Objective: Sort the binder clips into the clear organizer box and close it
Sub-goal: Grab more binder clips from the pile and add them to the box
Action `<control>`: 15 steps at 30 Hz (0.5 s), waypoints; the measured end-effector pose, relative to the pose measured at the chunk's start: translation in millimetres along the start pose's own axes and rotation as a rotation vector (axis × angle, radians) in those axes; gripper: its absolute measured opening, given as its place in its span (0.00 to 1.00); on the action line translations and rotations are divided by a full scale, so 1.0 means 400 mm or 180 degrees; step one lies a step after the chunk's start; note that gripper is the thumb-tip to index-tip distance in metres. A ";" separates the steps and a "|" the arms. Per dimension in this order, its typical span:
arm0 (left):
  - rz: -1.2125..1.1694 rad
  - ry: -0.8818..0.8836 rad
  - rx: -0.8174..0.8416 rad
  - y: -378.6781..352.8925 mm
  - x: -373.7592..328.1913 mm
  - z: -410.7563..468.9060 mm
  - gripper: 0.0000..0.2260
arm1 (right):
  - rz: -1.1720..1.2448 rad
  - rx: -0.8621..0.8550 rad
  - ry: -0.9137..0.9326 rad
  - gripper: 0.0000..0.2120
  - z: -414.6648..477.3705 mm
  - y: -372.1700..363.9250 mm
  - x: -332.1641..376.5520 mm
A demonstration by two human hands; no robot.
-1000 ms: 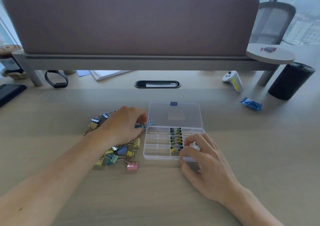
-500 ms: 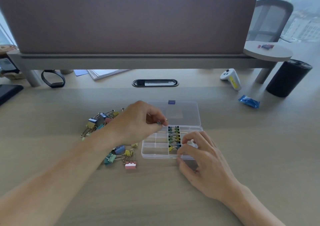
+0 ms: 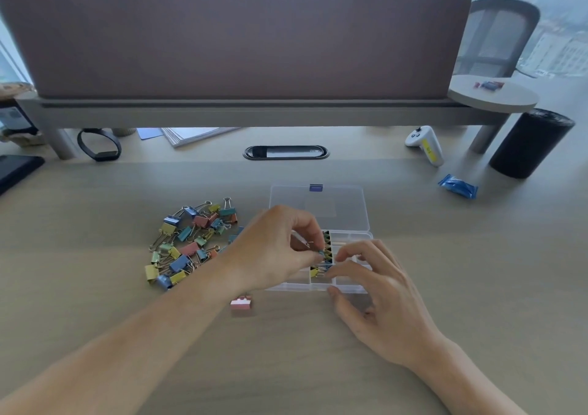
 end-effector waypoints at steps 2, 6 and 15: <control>0.0062 -0.0051 0.0009 -0.003 -0.002 -0.001 0.07 | 0.0018 -0.0020 0.0017 0.06 0.001 0.002 0.002; 0.0178 -0.0145 0.0015 -0.010 -0.006 0.000 0.08 | 0.0073 -0.0099 0.0020 0.02 0.001 0.006 0.003; 0.0492 -0.0350 0.0061 -0.022 -0.014 -0.007 0.05 | 0.0082 -0.0183 0.0040 0.02 0.002 0.008 0.006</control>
Point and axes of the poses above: each hand's wrist, its own z-axis towards the middle knuckle, its own y-axis out of the back of the hand, x = y × z, the point moved 5 cm from there along z, towards the middle knuckle, and after that the axes turned 4 degrees about -y, right-handed, at the moved point
